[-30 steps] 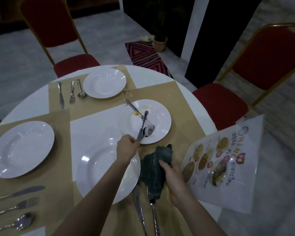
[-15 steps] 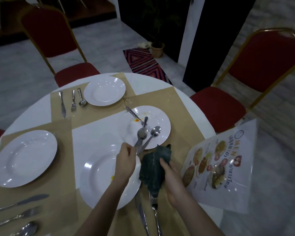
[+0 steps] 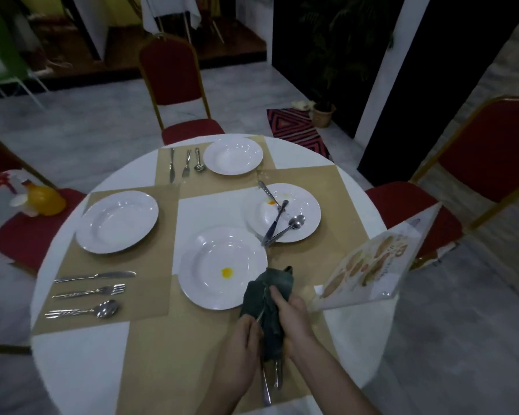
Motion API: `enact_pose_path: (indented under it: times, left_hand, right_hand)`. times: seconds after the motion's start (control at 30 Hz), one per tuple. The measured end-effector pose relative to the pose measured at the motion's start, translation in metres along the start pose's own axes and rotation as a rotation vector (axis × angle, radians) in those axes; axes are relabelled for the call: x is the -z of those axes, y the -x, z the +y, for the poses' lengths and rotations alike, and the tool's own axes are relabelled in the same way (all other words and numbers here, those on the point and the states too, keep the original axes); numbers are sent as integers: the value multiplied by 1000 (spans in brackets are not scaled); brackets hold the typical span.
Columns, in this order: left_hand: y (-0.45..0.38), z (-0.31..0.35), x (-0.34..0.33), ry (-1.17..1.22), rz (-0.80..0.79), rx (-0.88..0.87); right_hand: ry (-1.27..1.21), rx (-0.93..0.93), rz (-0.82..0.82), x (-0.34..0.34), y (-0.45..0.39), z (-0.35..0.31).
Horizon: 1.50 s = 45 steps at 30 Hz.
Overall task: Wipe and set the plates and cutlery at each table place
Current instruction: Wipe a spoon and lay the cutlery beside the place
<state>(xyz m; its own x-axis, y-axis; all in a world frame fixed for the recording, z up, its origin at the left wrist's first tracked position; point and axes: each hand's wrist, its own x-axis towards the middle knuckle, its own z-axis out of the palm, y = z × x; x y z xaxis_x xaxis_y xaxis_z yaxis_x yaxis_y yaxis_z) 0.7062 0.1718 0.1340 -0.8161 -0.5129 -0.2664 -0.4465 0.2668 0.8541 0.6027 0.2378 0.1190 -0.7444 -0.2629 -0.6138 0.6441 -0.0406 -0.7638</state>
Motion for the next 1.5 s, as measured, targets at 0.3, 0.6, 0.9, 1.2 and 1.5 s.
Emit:
enact_pose_path:
  times: [0.3,0.6,0.9,1.2,1.5]
  left_hand:
    - [15,22,19,91,26,-26]
    - [17,20,33,232,-4,88]
    - [22,31,45,348,-46,180]
    - [46,-5,72,288,154,162]
    - [34,5,38,129,244,63]
  right_hand:
    - [-28,-61,-102,-10,32,-2]
    - [-78,-75,-104,-28,38,-8]
    - [56,89,7,-47,14,-19]
    - [121,148,174,-8,2,-38]
    - [-70,-181,-275,-21,70,18]
